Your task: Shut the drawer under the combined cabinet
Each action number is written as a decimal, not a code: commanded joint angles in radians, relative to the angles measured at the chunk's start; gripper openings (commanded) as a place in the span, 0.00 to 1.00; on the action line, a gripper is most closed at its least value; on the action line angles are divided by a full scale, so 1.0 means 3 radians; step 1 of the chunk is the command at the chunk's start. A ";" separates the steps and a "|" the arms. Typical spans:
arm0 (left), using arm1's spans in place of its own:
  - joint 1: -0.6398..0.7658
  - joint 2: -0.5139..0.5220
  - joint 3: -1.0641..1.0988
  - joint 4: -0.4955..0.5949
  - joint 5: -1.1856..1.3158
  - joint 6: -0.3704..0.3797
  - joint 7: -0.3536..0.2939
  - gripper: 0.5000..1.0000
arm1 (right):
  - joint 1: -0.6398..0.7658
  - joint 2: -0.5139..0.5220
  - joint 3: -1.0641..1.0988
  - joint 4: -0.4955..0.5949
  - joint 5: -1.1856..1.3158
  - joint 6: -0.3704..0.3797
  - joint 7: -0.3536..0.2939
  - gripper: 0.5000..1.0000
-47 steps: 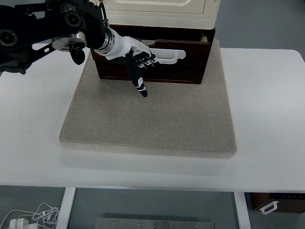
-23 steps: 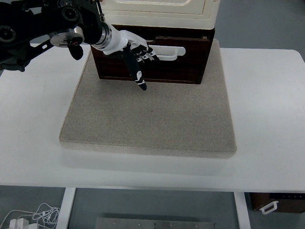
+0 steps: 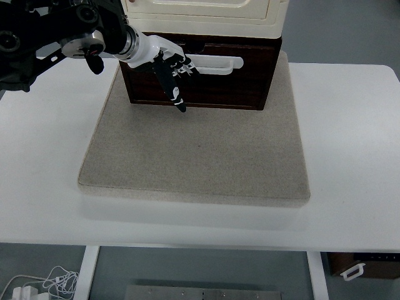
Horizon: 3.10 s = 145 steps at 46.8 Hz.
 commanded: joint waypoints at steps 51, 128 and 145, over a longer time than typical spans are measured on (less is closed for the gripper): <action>0.0143 -0.0051 -0.0987 -0.0128 -0.0148 -0.0721 -0.0440 0.99 | 0.0000 0.0000 0.0000 0.0000 -0.0001 0.0000 0.0000 0.90; 0.0486 0.0286 -0.3657 0.2296 -0.0864 0.1371 -0.1914 0.99 | 0.0000 0.0000 0.0000 0.0000 0.0004 0.0000 0.0000 0.90; 0.1058 0.0215 -0.3498 0.2362 -0.1544 0.0716 -0.1510 0.99 | 0.0000 0.0000 0.0000 0.0000 0.0004 0.0000 0.0000 0.90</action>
